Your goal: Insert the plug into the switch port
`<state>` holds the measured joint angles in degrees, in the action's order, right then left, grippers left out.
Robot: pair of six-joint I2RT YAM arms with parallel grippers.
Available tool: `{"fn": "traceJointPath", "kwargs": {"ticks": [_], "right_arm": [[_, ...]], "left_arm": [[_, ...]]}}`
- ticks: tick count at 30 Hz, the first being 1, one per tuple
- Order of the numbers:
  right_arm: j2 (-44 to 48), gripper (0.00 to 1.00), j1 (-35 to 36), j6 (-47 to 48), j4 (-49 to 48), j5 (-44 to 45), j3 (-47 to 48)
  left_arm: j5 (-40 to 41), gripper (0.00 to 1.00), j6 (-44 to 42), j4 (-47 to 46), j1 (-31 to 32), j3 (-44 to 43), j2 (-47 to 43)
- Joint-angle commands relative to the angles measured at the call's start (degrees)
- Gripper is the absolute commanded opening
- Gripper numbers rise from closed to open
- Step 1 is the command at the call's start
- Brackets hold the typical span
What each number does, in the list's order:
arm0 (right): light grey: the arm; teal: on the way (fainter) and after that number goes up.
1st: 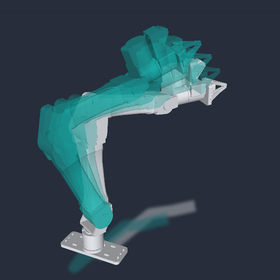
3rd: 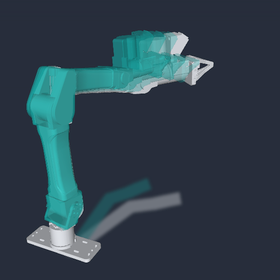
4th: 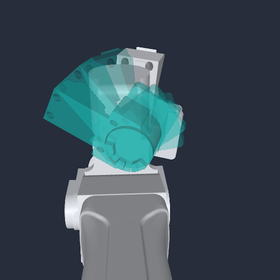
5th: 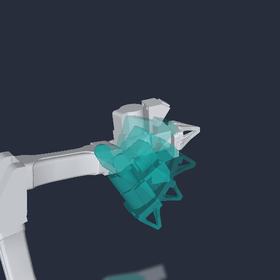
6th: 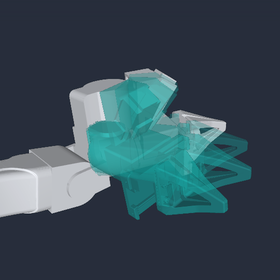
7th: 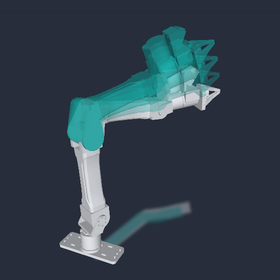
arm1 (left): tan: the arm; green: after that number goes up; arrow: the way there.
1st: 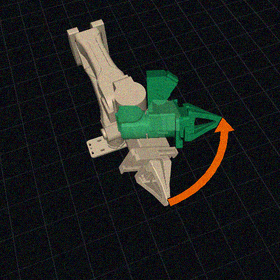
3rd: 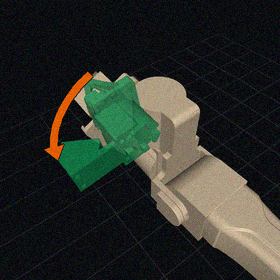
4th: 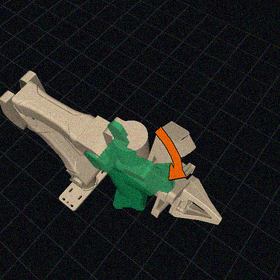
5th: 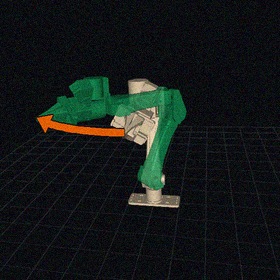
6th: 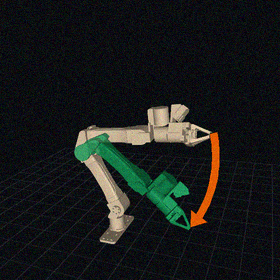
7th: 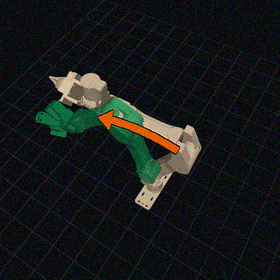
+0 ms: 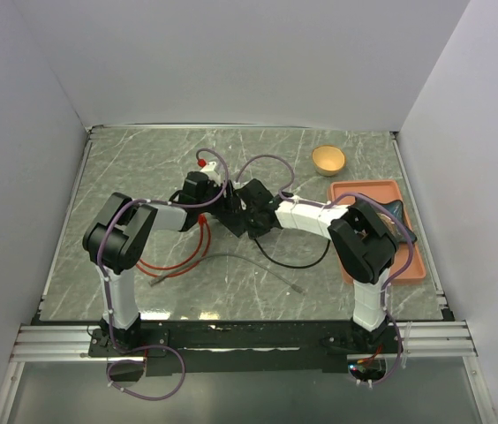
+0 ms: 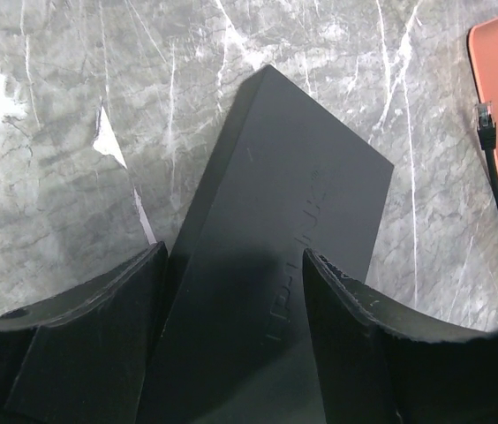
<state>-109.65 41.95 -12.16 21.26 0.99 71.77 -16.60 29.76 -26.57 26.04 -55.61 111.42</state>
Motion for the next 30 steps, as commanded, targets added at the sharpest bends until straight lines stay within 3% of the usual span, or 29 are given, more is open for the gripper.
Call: {"fn": "traceJointPath", "kwargs": {"ticks": [1,7,15,21,26,30], "right_arm": [[-0.83,0.0,-1.35,-1.11,-9.13,1.47,5.05],[-0.66,0.0,-1.35,0.56,-10.09,-0.55,4.44],[1.8,0.0,-1.0,10.4,-15.27,-9.43,0.04],[0.93,0.0,-1.09,14.09,-14.84,-8.82,0.39],[-0.22,0.0,-1.78,12.26,-12.3,-5.13,2.58],[1.19,0.0,-3.28,9.88,-16.32,-8.9,-0.04]], "left_arm": [[-5.55,0.67,1.18,2.49,3.05,2.53,-2.52],[-6.69,0.69,1.0,1.26,3.23,2.88,-2.87],[-7.31,0.76,0.83,-0.41,3.23,2.53,-3.22],[-8.1,0.76,0.56,-0.59,3.23,1.65,-2.87],[-7.57,0.77,0.48,-0.06,2.87,1.47,-2.52],[-8.62,0.75,0.48,-1.12,2.61,1.83,-2.61]]}}
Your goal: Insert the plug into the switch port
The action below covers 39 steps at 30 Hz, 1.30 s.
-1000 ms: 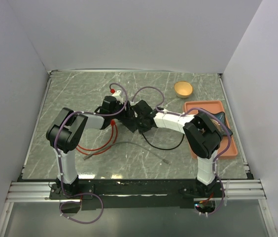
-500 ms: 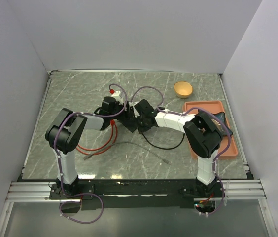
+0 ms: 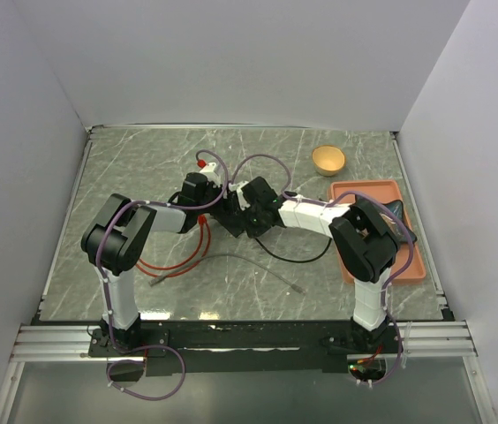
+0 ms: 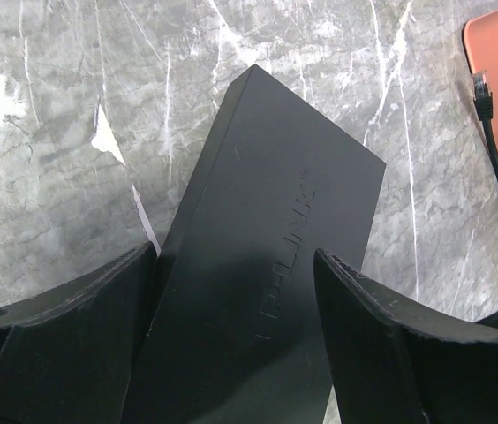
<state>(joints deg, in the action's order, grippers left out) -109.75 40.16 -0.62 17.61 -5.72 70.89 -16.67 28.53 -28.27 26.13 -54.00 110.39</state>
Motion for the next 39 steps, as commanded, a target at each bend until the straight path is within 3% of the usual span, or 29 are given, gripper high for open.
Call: {"fn": "traceJointPath", "kwargs": {"ticks": [1,7,10,17,29,39], "right_arm": [[1.56,0.0,-1.49,-2.01,-13.21,-2.37,0.56],[-0.54,0.0,-1.67,-3.24,-12.95,-2.46,3.64],[-0.72,0.0,-2.1,-5.26,-14.0,-2.02,4.16],[-0.37,0.0,-2.98,-7.64,-16.63,-2.46,5.05],[0.94,0.0,-3.07,-6.06,-25.95,-3.69,4.7],[8.76,0.0,-3.07,-5.27,-38.51,-3.25,-4.53]], "left_arm": [[-9.25,0.75,1.61,0.59,2.52,0.21,-1.14],[-11.02,0.66,1.79,0.06,2.52,0.29,-0.35],[-11.37,0.56,1.61,0.5,2.52,0.82,-0.61],[-12.78,0.48,1.35,0.94,2.52,1.26,-0.44],[-15.59,0.41,1.53,1.2,3.31,1.18,1.49],[-15.85,0.43,2.23,3.49,4.02,0.03,4.75]]}}
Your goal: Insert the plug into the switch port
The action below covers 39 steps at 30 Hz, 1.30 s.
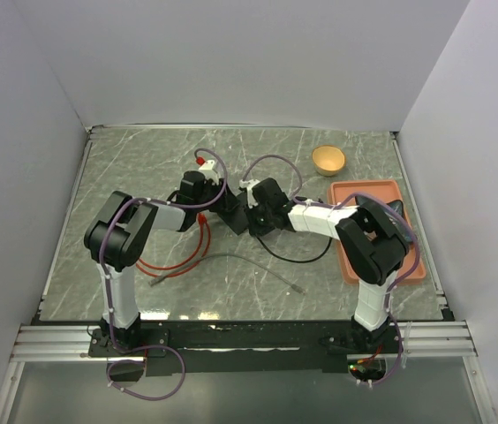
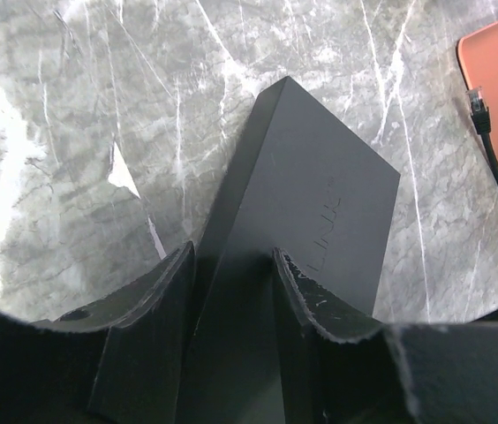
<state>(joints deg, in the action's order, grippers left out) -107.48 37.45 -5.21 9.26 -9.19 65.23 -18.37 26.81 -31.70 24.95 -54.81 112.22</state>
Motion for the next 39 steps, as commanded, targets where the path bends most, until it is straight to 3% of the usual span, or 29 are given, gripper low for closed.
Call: {"fn": "traceJointPath", "kwargs": {"ticks": [1,15,22,30,39], "right_arm": [[6.84,0.0,-0.28,-0.76,-30.44,0.14,0.52],[0.96,0.0,-0.45,-1.2,-23.58,0.67,9.29],[-1.68,0.0,-0.71,-1.82,-23.49,0.57,11.06],[-0.89,0.0,-0.71,-1.64,-32.54,0.4,7.1],[-0.54,0.0,-0.71,-1.47,-29.82,0.05,8.16]], "left_arm": [[-14.5,0.43,4.22,6.74,5.2,0.75,3.17],[-16.87,0.29,5.01,6.13,9.15,2.33,1.59],[-17.57,0.27,5.89,4.72,11.61,3.04,1.86],[-18.45,0.24,6.76,4.46,13.63,3.56,2.82],[-15.56,0.26,7.82,3.67,13.72,5.06,2.65]]}}
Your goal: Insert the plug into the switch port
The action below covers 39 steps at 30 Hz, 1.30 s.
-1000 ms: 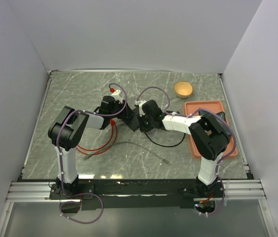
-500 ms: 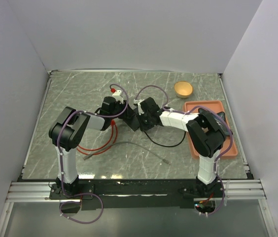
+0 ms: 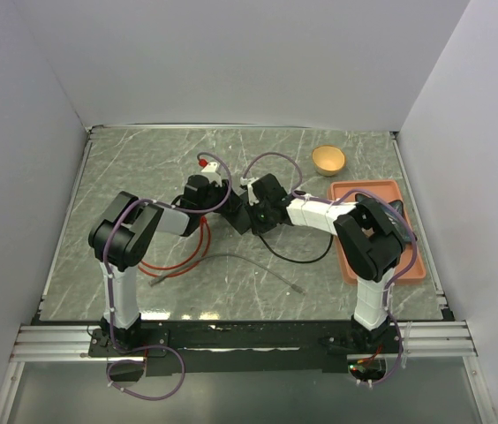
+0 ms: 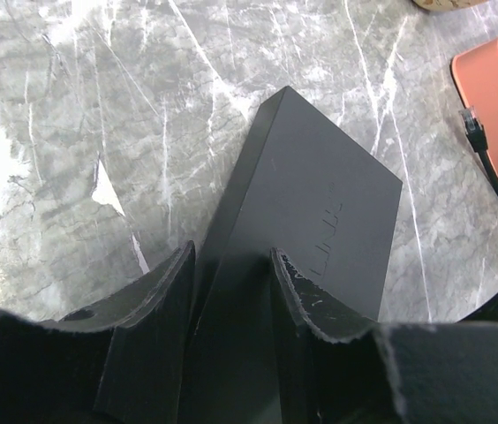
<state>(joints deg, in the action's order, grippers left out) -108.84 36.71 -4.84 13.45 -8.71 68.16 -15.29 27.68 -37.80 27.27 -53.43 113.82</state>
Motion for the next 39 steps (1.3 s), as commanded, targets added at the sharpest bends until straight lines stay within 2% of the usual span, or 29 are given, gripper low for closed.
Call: {"fn": "traceJointPath", "kwargs": {"ticks": [1,5,7,8,12,14,18,19,25,33,39], "right_arm": [[1.34,0.0,0.03,-1.75,-33.76,-0.34,4.53],[4.68,0.0,-0.06,-1.75,-31.74,0.18,0.41],[5.21,0.04,0.12,-1.93,-29.54,0.18,-0.48],[5.65,0.1,0.12,-2.1,-28.93,0.1,-1.53],[6.44,0.26,0.29,-2.54,-25.33,0.97,-4.26],[6.79,0.34,0.21,-3.33,-23.22,1.24,-5.14],[7.93,0.49,0.21,-4.65,-19.17,2.91,-7.07],[9.07,0.56,0.21,-4.82,-18.47,3.26,-8.21],[15.83,0.82,0.12,-5.97,-16.53,2.91,-11.9],[17.96,0.84,0.21,-5.35,-14.6,1.94,-14.28],[17.26,0.81,0.38,-5.18,-13.72,2.12,-15.08]], "left_arm": [[-18.2,0.27,7.03,9.85,11.14,3.68,0.7],[-16.35,0.32,7.65,11.17,7.47,3.16,0.26],[-14.69,0.38,7.65,13.09,5.79,2.19,0.17],[-14.25,0.41,7.48,13.97,4.04,1.58,0.09],[-9.86,0.61,6.16,19.07,0.6,-1.93,-0.18],[-7.66,0.67,6.5,20.75,-1.42,-2.73,-0.7],[-6.42,0.72,8.35,20.31,-4.76,-2.21,-2.63],[-6.16,0.72,8.61,20.22,-5.64,-2.03,-3.07],[-5.19,0.77,8.79,19.78,-6.96,-0.71,-7.38],[-5.72,0.78,10.9,14.86,-6.88,5.61,-14.41],[-5.36,0.79,10.73,13.9,-6.88,7.64,-15.91]]}}
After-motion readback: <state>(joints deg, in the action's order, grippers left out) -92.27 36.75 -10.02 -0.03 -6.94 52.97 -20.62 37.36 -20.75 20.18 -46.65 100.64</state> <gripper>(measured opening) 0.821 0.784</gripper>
